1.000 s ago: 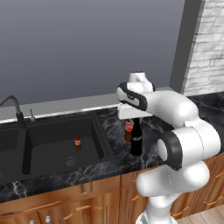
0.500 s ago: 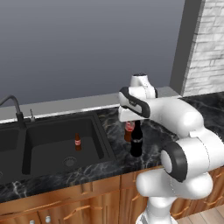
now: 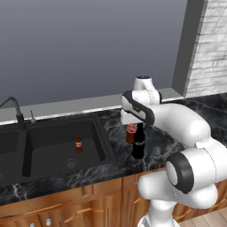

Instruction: Place the large bottle from the dining counter next to the other large bottle outside the sink, and place the small bottle from the dining counter next to the other small bottle inside the sink.

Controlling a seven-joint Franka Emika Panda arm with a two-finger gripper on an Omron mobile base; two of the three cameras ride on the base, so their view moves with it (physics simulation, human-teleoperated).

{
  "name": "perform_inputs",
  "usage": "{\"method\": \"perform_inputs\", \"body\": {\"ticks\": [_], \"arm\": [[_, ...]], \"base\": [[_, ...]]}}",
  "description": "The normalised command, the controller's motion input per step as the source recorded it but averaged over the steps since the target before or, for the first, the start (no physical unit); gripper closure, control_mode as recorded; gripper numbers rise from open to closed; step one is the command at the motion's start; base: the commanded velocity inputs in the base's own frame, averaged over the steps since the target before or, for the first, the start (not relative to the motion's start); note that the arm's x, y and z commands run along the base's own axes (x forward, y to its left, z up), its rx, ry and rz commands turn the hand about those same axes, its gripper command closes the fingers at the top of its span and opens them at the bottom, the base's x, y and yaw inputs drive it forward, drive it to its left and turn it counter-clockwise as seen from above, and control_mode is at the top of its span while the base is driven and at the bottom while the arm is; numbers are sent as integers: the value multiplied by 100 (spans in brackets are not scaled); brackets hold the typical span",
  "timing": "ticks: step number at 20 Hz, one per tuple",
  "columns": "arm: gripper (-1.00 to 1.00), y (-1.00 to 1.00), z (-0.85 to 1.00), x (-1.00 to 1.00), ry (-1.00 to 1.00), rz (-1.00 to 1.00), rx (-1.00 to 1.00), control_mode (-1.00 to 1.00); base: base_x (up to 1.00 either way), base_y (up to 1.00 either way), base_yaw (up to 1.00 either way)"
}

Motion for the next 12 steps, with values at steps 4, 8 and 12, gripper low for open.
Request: {"method": "perform_inputs", "body": {"ticks": [4, 8, 12], "arm": [[-100, 0, 0, 0, 0, 0, 0, -100], [-100, 0, 0, 0, 0, 0, 0, -100], [-100, 0, 0, 0, 0, 0, 0, -100]], "base": [[0, 0, 0], [0, 0, 0], [0, 0, 0]]}}
